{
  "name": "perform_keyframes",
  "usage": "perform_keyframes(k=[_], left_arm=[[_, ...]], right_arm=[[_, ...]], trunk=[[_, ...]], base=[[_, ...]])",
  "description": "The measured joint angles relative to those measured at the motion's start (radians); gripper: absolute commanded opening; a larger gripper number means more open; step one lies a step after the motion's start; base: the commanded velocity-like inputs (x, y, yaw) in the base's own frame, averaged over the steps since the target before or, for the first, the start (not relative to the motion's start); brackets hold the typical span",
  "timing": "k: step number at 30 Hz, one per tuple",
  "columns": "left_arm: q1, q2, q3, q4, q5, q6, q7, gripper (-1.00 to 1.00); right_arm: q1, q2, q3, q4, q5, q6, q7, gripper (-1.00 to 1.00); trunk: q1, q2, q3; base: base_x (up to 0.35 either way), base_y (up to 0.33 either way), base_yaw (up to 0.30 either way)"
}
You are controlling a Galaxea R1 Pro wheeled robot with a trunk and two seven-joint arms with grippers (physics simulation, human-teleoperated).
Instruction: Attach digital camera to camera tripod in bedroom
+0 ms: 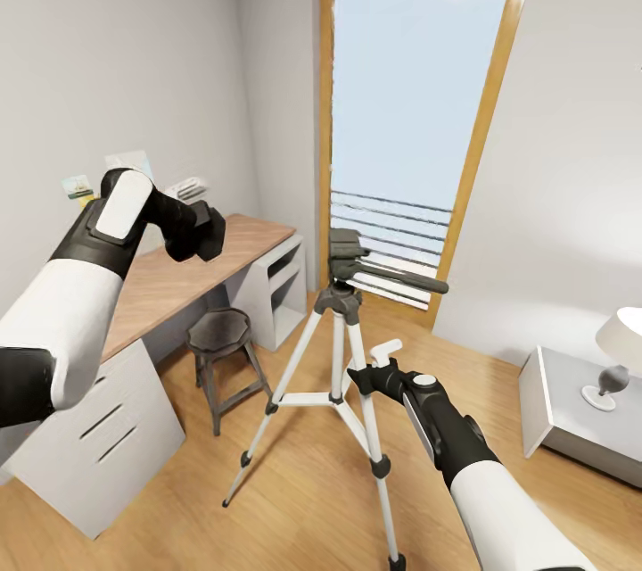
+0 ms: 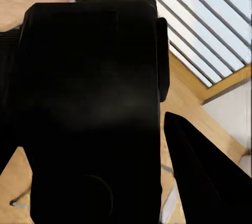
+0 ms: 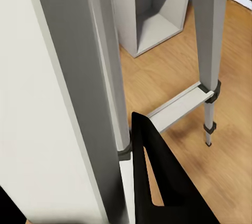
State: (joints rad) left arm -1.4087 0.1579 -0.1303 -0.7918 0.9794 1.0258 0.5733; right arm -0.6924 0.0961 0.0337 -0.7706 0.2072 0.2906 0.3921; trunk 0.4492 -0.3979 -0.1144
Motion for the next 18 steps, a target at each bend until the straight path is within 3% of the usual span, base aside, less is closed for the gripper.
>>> perform_keyframes(k=[3,4,5,6,7,8,9,11,13,18], left_arm=[[-0.083,-0.047,0.001,0.087,-0.006,0.002,0.016,-1.0],[-0.136,-0.084,0.001,0.143,-0.018,0.004,0.039,-1.0],[-0.164,-0.106,0.002,0.168,0.003,-0.003,0.056,-1.0],[-0.19,-0.127,0.001,0.193,-0.014,0.003,0.075,-1.0],[-0.234,-0.166,-0.002,0.229,-0.023,0.006,0.113,-1.0],[-0.255,-0.187,-0.001,0.242,0.004,-0.002,0.134,-1.0],[-0.271,-0.203,-0.001,0.251,-0.014,0.005,0.153,-1.0],[-0.303,-0.239,0.0,0.264,-0.01,0.006,0.193,-1.0],[-0.316,-0.254,0.0,0.264,-0.011,0.008,0.21,-1.0],[-0.319,-0.225,-0.029,0.236,-0.049,-0.018,0.186,-1.0]], right_arm=[[0.0,0.0,0.0,0.0,0.0,0.0,0.0,-1.0],[0.0,0.0,0.0,0.0,0.0,0.0,0.0,-1.0],[0.0,0.0,0.0,0.0,0.0,0.0,0.0,-1.0],[0.0,0.0,0.0,0.0,0.0,0.0,0.0,-1.0],[0.0,0.0,0.0,-0.001,0.0,0.0,0.001,-1.0],[0.0,0.0,0.0,-0.001,0.001,0.0,0.001,-1.0],[0.0,0.0,0.0,-0.001,-0.001,0.0,0.001,-1.0],[0.0,0.0,0.0,0.0,0.001,0.0,0.001,-1.0],[0.0,0.0,0.0,-0.001,0.0,0.0,0.001,-1.0],[-0.001,0.002,0.0,0.004,0.0,0.003,0.001,-1.0]], trunk=[[0.0,0.0,0.0],[0.0,0.001,0.0],[0.0,0.0,0.0],[0.0,0.0,0.0],[0.0,0.0,0.0],[0.0,0.0,0.0],[0.0,0.0,0.0],[0.0,0.0,0.0],[0.0,0.0,0.0],[0.0,-0.001,0.0]], base=[[0.0,0.0,0.0],[0.0,0.0,0.0],[0.0,0.0,0.0],[0.0,0.0,0.0],[0.0,0.0,0.0],[0.0,0.0,0.0],[0.0,0.0,0.0],[0.0,0.0,0.0],[0.0,0.0,0.0],[0.0,0.0,0.0]])
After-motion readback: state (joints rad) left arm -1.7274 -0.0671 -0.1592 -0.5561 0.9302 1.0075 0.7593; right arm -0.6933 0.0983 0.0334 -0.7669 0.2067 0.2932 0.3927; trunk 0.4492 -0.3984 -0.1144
